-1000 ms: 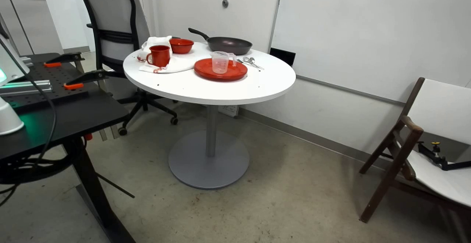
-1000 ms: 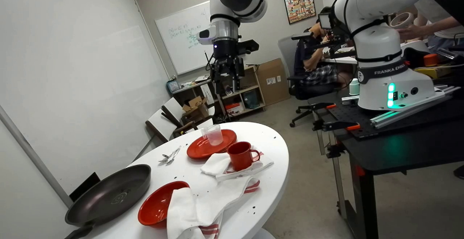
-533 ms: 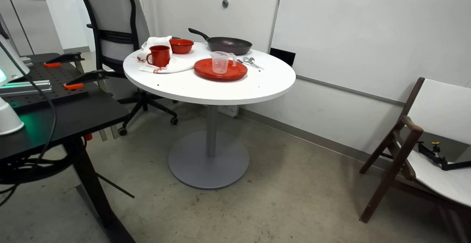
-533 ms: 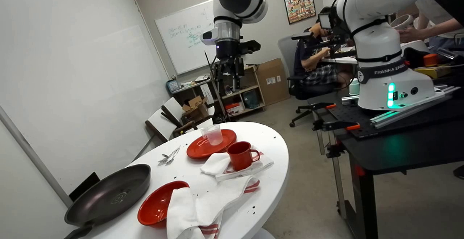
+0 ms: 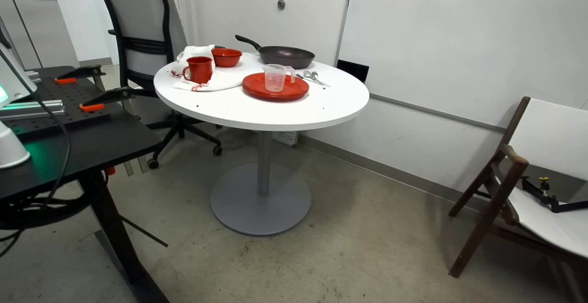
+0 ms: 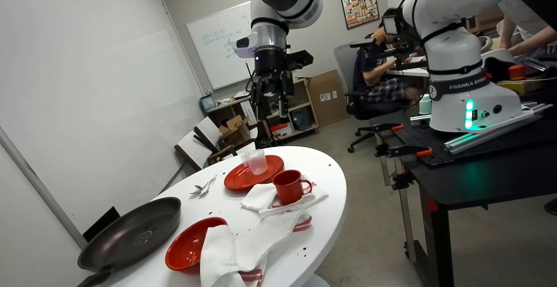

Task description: Use the tea towel to wipe the table

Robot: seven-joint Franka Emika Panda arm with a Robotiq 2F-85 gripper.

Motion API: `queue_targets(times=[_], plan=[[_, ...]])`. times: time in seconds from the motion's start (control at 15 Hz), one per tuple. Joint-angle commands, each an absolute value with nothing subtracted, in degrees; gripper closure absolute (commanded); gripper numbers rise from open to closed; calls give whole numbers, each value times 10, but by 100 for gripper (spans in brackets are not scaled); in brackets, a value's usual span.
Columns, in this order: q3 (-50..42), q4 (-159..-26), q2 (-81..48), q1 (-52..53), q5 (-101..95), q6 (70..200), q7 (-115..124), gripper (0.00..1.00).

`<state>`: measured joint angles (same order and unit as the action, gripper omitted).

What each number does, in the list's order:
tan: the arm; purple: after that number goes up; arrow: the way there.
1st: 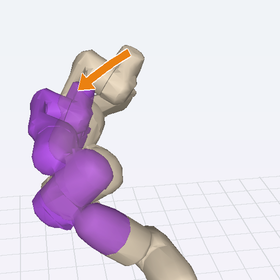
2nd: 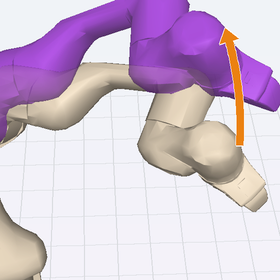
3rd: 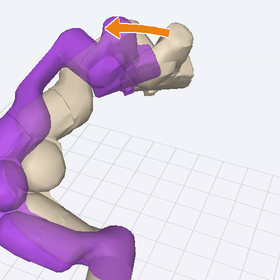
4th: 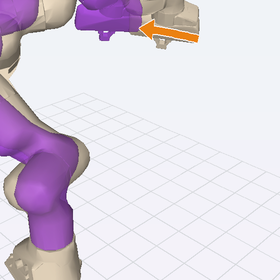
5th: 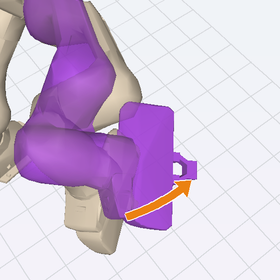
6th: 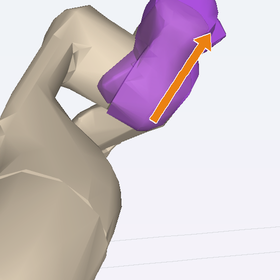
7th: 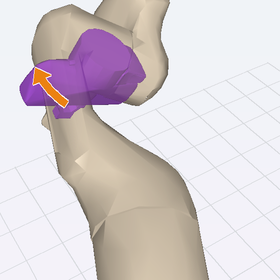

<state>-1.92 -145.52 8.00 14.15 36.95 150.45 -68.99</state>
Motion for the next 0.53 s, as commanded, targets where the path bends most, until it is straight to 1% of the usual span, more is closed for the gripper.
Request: queue_targets(times=[0.0, 0.47], plan=[[10, -1441, 38, 130, 360, 1526, -686, 0], [42, -1440, -18, 104, 290, 1579, -660, 0]])
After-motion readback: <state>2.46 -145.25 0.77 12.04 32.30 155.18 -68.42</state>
